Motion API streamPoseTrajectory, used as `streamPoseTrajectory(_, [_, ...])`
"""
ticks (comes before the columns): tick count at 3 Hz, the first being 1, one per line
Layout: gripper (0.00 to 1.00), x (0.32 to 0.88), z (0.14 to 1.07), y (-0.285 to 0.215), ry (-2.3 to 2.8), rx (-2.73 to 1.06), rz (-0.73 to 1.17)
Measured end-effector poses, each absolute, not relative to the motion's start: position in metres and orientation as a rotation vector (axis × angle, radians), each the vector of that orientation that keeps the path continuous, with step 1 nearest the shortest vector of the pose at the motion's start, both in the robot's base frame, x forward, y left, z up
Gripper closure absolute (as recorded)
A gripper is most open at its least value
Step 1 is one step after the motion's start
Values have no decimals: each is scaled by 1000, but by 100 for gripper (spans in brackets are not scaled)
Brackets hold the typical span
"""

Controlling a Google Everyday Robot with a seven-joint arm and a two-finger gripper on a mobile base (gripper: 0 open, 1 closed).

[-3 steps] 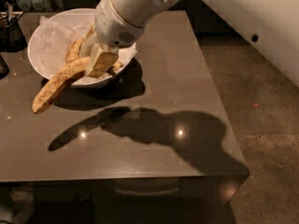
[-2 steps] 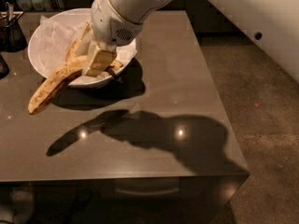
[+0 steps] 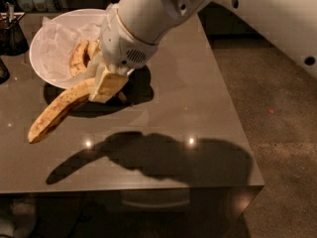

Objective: Pick banana from white bowl

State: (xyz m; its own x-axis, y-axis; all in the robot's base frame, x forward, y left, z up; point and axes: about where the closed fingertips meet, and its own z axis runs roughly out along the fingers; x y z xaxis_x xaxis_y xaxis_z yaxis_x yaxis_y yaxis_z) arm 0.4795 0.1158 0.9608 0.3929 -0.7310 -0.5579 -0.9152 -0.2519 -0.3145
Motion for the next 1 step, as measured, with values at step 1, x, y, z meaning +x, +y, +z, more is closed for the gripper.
streamPoseTrajectory(1, [100,478,957,114,1410,-2060,403])
